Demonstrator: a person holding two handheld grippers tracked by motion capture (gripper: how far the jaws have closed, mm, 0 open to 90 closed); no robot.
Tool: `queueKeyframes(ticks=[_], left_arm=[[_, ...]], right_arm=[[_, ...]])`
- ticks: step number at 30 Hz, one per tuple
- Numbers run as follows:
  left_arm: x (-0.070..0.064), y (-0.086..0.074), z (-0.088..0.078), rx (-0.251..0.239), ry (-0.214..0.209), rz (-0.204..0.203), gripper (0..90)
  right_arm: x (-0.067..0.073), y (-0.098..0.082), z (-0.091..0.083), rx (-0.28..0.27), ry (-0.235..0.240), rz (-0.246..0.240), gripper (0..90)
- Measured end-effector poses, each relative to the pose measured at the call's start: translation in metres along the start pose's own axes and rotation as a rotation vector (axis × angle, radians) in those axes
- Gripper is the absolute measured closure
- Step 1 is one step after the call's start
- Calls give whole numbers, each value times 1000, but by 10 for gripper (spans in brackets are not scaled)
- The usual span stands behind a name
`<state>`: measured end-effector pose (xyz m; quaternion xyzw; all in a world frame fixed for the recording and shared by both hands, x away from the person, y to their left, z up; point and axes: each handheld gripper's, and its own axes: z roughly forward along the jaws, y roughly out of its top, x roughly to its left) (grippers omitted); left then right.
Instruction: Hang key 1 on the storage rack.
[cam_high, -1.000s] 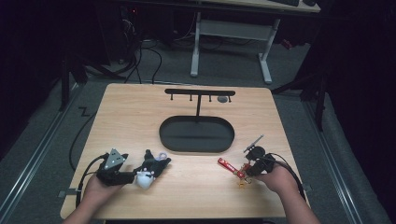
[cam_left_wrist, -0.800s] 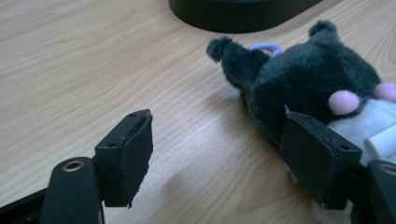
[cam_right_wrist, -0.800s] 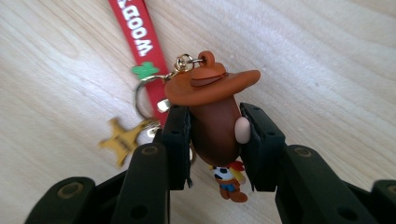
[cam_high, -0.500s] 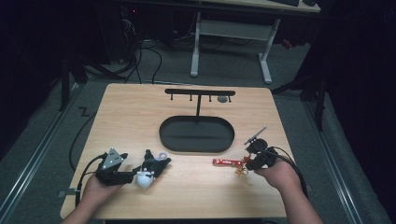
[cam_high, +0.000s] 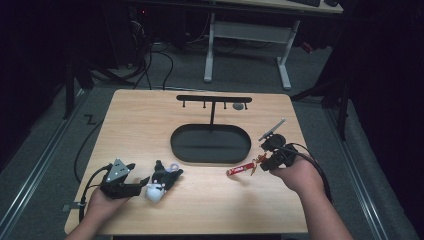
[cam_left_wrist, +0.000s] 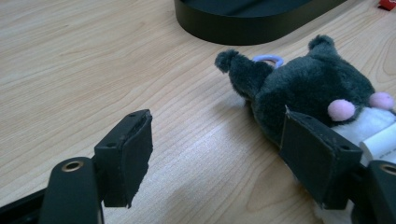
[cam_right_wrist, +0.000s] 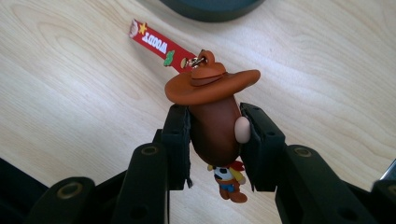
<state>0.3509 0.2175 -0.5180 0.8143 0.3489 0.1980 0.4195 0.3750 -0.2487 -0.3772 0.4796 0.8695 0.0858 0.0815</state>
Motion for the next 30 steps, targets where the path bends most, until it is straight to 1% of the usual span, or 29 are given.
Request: queueKeyframes(ticks=[2,3,4,7,9,11,13,14,18,20,23,24,26,27,30], left_arm=[[0,0,0,4,-1,3,258],[0,0,1,6,-3,4,258],[0,0,1,6,-3,4,258],[-1,0,2,7,-4,15,258],[-1,1,2,7,-5,15,258],[-1,0,2,7,-5,15,258],[-1,0,1,4,-6,13,258],[-1,1,1,6,-8,13,258],[0,1,1,6,-12,8,264],[-1,1,1,6,-13,7,266],[-1,1,0,11,-12,13,266],[-1,1,0,10,-8,16,266],[-1,1,0,9,-6,17,267],[-1,1,0,13,-2,17,267],[-1,1,0,15,-4,9,267]], right_arm=[[0,2,-3,-5,-2,-3,657],[-1,5,-9,-18,3,7,657],[-1,5,-9,-18,3,7,657],[-1,12,-21,-22,-7,6,657],[-2,15,-25,-24,-15,2,657],[-2,18,-29,-24,-23,10,657],[-4,20,-33,-26,-34,4,657],[-4,21,-34,-25,-36,15,657],[-8,25,-37,-25,-46,24,657],[-8,26,-37,-30,-48,21,657],[-9,30,-40,-35,-54,24,657],[-9,33,-42,-34,-61,33,657],[-9,35,-42,-38,-63,25,657],[-10,39,-44,-43,-69,22,658],[-11,44,-46,-45,-78,27,658]])
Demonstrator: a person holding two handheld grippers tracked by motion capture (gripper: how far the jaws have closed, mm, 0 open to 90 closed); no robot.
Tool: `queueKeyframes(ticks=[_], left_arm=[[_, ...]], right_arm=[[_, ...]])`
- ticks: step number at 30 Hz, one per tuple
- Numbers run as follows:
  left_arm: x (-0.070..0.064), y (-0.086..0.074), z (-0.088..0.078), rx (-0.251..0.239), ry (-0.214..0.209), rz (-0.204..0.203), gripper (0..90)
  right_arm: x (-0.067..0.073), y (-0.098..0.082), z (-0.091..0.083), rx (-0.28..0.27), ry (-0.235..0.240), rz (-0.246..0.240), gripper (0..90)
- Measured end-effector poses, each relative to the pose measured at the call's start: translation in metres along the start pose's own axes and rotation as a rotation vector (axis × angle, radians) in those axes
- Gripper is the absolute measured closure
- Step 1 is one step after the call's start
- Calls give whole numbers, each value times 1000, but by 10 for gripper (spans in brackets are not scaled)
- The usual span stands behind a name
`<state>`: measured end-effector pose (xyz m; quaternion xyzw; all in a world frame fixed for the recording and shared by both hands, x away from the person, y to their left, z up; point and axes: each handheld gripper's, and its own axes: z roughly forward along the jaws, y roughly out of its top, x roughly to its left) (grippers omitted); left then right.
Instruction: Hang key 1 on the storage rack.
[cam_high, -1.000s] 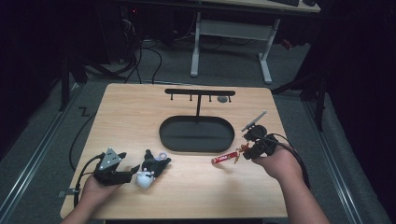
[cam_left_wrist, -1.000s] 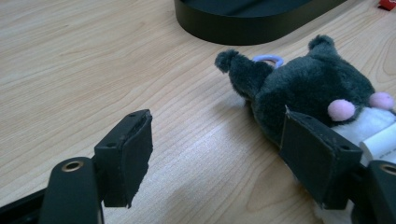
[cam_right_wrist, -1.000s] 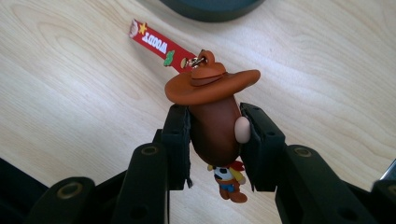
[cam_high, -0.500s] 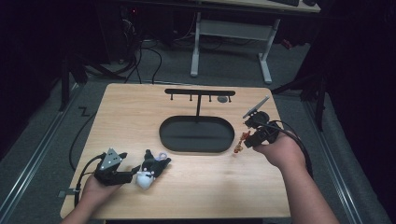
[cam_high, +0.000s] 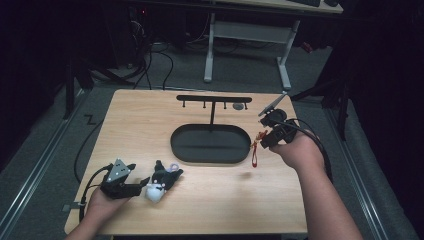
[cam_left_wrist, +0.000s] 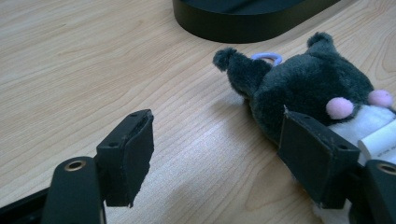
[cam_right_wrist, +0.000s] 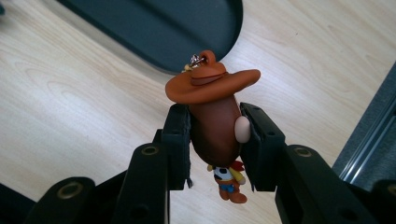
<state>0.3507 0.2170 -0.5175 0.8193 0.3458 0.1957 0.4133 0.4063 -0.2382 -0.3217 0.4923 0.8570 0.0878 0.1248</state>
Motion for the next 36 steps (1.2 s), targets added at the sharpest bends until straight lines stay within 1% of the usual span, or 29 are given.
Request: queueKeyframes(ticks=[3,4,8,13,18,25,30,31,32,35,36], left_arm=[[0,0,0,-4,1,-2,267],[0,0,0,-6,1,-1,267],[0,0,0,4,-2,2,267],[0,-1,0,3,-4,2,269],[1,-1,-1,7,-5,2,270],[1,-1,0,4,-6,1,270],[1,-1,0,5,-5,0,271],[1,-1,0,6,-5,0,272],[2,-2,1,10,-3,0,272],[2,-1,1,9,-2,1,273],[2,-1,1,6,-3,1,273]], right_arm=[[-2,5,-2,-8,-3,2,658],[-3,7,-3,-9,-5,12,658],[-5,15,-5,-13,-16,-3,658],[-8,22,-7,-16,-9,13,658],[-13,30,-4,-17,16,28,658],[-18,40,-3,-14,10,47,658],[-20,45,-3,-9,14,59,658],[-21,46,-3,-11,13,59,658],[-21,49,-4,-8,7,69,658],[-21,54,-7,-11,-3,64,658],[-21,55,-8,-10,-2,75,658]])
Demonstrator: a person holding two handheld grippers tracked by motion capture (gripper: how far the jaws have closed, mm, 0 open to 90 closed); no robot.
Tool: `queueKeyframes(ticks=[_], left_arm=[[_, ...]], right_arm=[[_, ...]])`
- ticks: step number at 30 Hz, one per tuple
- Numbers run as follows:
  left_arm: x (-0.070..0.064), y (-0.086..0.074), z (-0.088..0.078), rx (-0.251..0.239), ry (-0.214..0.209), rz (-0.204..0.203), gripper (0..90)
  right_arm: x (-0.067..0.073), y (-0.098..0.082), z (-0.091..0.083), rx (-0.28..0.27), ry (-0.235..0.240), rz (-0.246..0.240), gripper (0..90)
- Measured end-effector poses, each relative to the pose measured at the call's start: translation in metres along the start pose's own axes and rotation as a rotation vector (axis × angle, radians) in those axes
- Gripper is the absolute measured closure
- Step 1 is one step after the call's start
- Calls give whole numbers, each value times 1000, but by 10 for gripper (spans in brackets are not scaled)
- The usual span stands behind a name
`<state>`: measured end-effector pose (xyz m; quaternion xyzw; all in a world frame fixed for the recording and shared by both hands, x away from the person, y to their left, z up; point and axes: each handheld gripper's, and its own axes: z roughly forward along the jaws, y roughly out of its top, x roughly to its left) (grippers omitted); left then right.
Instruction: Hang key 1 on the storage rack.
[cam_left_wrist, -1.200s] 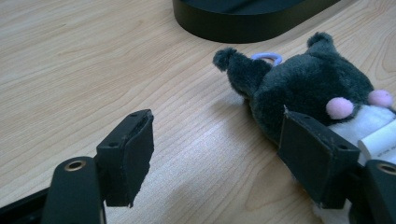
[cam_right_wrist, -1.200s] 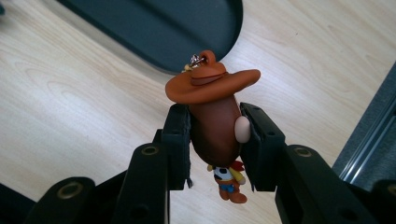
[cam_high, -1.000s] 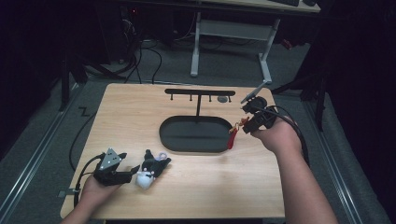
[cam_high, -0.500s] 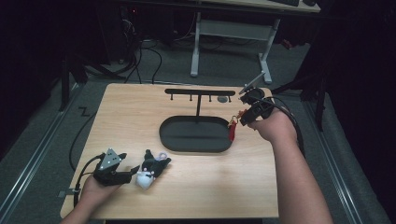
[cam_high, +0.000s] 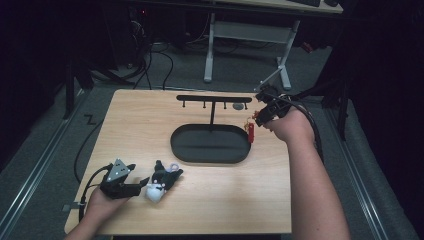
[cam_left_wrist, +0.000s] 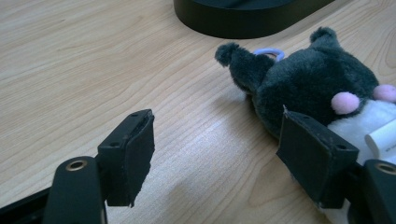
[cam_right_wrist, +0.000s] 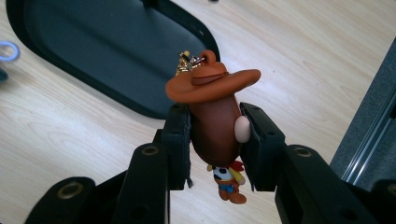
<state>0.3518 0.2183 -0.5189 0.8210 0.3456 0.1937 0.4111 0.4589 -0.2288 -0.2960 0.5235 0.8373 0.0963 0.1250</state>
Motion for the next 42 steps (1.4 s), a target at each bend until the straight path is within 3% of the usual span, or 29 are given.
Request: queueKeyframes(ticks=[11,26,34,42], left_arm=[[1,0,-1,-6,-5,-3,273],[3,-1,-2,-11,-8,-13,273],[2,-1,-2,-8,-8,-5,273],[2,-1,-2,-8,-11,-3,273]], right_arm=[[0,18,-2,-11,-10,-10,658],[-10,42,10,-24,-24,35,658],[-10,47,19,-34,-24,52,659],[-15,40,26,-32,-33,73,659]])
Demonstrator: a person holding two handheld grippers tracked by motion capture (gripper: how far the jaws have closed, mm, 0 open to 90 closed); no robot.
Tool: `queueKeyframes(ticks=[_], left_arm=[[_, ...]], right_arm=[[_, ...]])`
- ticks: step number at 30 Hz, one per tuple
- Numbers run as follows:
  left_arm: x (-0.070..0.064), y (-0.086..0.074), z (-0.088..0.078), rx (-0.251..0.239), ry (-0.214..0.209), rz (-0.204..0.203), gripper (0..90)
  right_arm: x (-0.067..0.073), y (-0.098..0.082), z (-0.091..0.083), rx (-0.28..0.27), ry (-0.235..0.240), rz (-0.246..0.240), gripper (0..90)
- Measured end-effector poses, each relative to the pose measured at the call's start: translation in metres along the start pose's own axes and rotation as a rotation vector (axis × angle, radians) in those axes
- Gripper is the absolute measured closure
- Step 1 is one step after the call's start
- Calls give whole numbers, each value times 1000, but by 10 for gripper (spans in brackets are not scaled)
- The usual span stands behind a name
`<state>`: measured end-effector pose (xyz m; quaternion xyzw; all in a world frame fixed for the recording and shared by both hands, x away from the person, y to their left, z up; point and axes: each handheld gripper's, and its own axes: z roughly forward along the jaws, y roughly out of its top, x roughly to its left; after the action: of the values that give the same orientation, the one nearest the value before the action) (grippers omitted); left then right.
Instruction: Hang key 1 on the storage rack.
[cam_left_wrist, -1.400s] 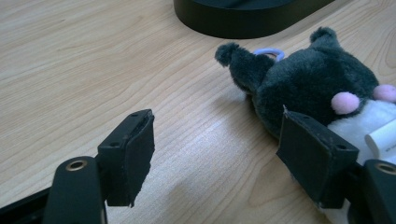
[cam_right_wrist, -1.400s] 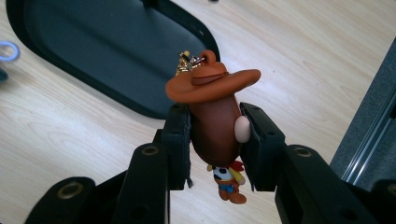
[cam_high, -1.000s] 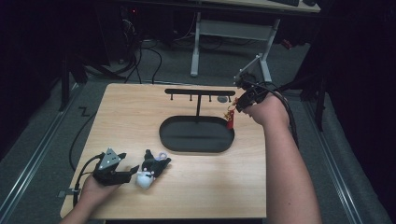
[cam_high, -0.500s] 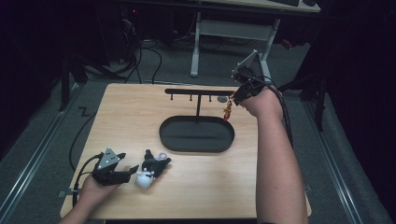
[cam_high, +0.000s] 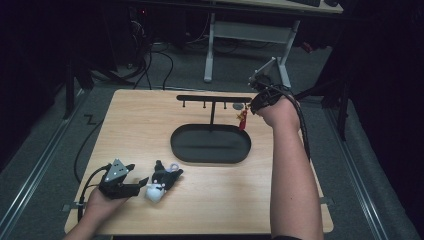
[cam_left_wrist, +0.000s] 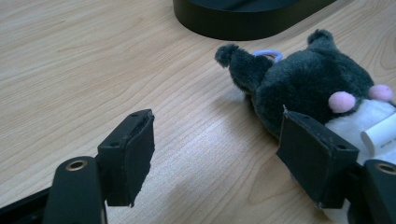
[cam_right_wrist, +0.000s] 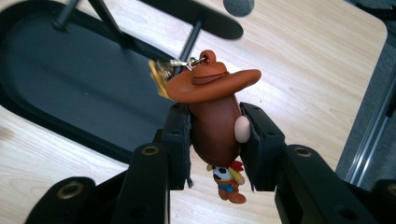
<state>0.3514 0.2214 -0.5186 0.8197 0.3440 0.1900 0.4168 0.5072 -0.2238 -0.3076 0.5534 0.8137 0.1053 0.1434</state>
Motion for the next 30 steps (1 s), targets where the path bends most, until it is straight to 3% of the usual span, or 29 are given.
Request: queueKeyframes(ticks=[8,17,30], left_arm=[[-1,0,0,3,-1,1,273],[-4,1,-3,-25,-8,12,303],[-2,0,-2,-18,-10,4,305]], right_arm=[[-4,-10,14,5,-2,13,658],[-6,-24,50,12,24,25,655],[1,-29,78,-8,24,1,645]])
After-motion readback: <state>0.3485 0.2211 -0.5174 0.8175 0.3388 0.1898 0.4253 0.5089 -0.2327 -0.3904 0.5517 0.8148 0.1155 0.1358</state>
